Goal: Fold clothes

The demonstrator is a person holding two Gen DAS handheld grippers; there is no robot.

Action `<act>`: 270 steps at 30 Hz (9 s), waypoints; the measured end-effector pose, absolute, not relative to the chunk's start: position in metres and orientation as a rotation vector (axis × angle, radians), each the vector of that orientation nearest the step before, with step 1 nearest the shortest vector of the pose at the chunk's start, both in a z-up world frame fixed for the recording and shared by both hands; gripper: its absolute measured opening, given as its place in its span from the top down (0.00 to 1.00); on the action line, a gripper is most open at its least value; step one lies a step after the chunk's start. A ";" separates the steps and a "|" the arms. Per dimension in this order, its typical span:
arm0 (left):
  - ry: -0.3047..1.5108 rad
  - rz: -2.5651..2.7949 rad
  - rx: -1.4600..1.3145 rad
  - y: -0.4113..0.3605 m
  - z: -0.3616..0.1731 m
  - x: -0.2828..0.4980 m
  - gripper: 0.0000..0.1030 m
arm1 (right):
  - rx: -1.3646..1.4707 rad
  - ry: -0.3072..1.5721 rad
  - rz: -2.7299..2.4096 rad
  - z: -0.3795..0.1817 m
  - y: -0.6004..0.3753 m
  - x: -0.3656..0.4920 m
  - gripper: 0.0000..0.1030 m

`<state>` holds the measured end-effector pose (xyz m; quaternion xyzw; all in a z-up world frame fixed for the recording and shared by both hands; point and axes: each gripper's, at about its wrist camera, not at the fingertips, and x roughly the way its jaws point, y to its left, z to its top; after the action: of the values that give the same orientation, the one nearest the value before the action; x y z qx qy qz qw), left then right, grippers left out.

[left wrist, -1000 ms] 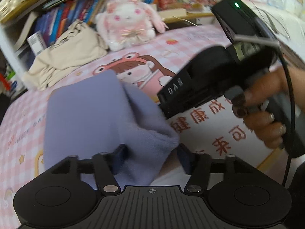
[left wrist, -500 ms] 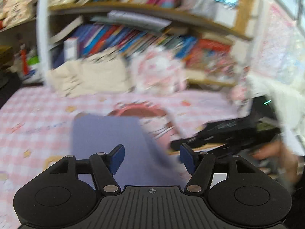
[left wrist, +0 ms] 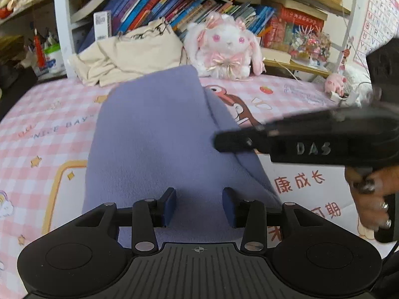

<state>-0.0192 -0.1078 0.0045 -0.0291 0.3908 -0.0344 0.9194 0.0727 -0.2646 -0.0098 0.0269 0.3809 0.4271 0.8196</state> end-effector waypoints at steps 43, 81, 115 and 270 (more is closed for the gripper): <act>0.729 0.033 -0.153 -0.066 0.011 -0.036 0.58 | 0.407 1.119 0.840 -0.031 -0.271 0.106 0.54; 0.739 0.171 -0.188 -0.042 0.024 -0.038 0.17 | 0.197 1.080 0.737 -0.026 -0.293 0.065 0.24; 0.951 -0.276 -0.355 0.028 -0.026 0.029 0.41 | 0.084 0.986 0.471 -0.003 -0.203 0.023 0.77; 0.735 0.052 -0.044 -0.001 -0.013 0.022 0.00 | -0.042 0.834 0.185 -0.023 -0.213 0.038 0.00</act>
<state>0.0218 -0.0008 -0.0134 -0.0216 0.3591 0.0255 0.9327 0.0382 -0.2131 -0.0233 -0.0204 0.4044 0.0896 0.9099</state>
